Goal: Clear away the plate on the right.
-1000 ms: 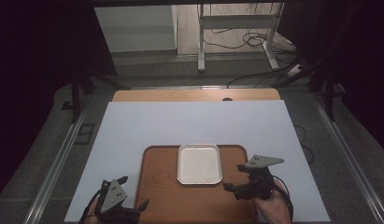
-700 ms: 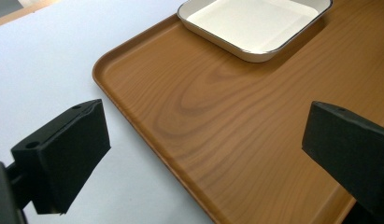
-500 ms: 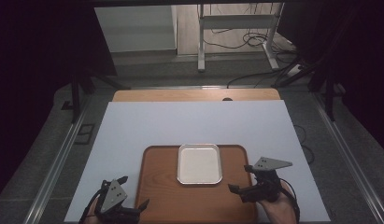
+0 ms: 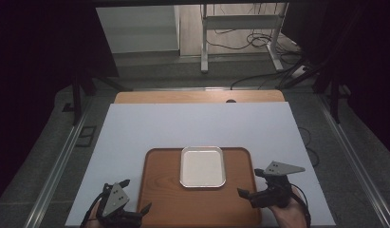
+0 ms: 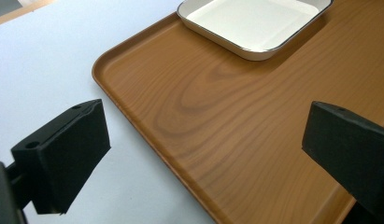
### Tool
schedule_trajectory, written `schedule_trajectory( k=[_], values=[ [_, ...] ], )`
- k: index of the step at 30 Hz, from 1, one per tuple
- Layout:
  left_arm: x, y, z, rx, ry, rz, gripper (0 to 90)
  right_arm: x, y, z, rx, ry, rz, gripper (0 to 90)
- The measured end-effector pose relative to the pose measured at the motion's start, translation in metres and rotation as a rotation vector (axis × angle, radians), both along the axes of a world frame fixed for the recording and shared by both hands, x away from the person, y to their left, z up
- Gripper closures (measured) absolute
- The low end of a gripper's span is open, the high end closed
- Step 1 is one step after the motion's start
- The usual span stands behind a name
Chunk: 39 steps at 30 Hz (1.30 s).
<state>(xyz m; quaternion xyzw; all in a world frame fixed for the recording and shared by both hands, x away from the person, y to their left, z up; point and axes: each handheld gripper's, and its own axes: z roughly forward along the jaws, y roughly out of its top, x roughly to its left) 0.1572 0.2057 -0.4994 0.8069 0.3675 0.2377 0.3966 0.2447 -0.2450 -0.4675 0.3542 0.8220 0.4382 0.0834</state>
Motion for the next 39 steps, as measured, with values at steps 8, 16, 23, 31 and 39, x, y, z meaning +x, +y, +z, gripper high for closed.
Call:
schedule_trajectory(
  k=[8, 16, 23, 31, 39],
  values=[
    [0.0, 0.0, 0.0, -0.01, 0.002, -0.003, 0.5, -0.004, -0.008, 0.002, 0.004, -0.021, -0.013, 0.0],
    [0.0, 0.0, 0.0, -0.008, 0.004, -0.007, 0.5, -0.007, -0.014, 0.004, 0.009, -0.033, -0.027, 0.0],
    [0.0, 0.0, 0.0, -0.005, 0.003, -0.007, 0.5, -0.01, -0.021, 0.004, 0.024, -0.019, -0.042, 0.0],
    [0.0, 0.0, 0.0, -0.003, 0.003, -0.008, 0.5, -0.014, -0.029, 0.005, 0.014, -0.036, -0.065, 0.0],
    [0.0, 0.0, -0.001, -0.004, 0.006, -0.007, 0.5, -0.019, -0.037, 0.006, -0.015, -0.047, -0.084, 0.0]
  ],
)
